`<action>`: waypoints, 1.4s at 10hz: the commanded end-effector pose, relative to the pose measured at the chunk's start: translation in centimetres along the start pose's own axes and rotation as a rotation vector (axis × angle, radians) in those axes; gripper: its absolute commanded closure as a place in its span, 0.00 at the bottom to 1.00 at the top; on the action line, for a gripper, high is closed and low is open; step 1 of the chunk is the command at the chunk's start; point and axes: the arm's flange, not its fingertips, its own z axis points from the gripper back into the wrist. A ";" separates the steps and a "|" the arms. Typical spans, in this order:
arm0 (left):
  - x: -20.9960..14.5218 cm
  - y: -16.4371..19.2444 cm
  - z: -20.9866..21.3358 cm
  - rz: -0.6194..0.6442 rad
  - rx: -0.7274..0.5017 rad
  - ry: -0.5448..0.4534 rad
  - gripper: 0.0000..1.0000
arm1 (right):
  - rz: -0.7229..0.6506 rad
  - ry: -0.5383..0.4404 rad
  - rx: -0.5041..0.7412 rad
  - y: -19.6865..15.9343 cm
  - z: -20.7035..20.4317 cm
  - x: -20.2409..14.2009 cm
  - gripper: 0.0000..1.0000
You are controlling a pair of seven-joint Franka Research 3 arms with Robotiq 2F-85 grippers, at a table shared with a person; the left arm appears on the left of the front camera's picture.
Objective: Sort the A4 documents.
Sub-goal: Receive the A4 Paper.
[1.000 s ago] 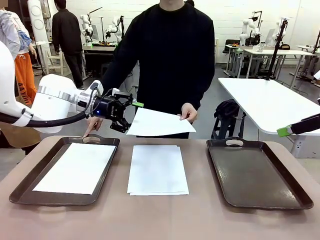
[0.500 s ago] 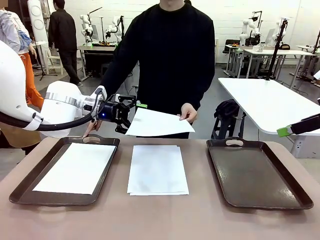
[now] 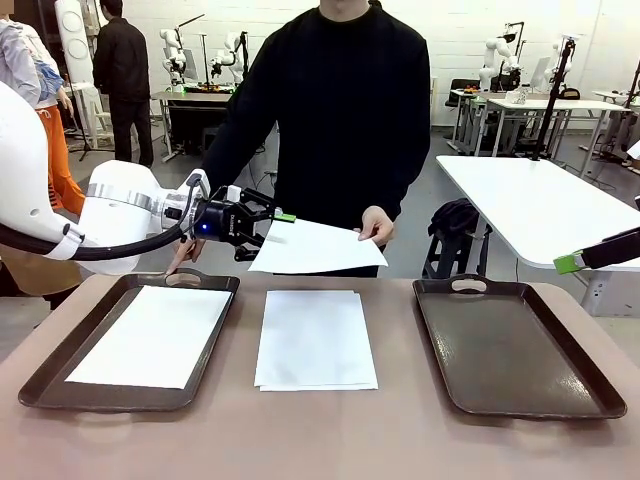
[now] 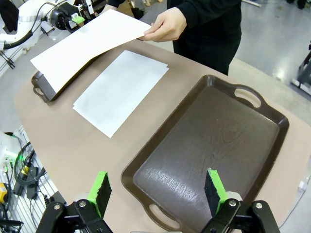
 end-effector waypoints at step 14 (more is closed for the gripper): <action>-0.8 0.7 1.7 0.026 0.004 -0.020 1.00 | -0.004 -0.008 0.019 -0.2 -0.2 -0.1 0.00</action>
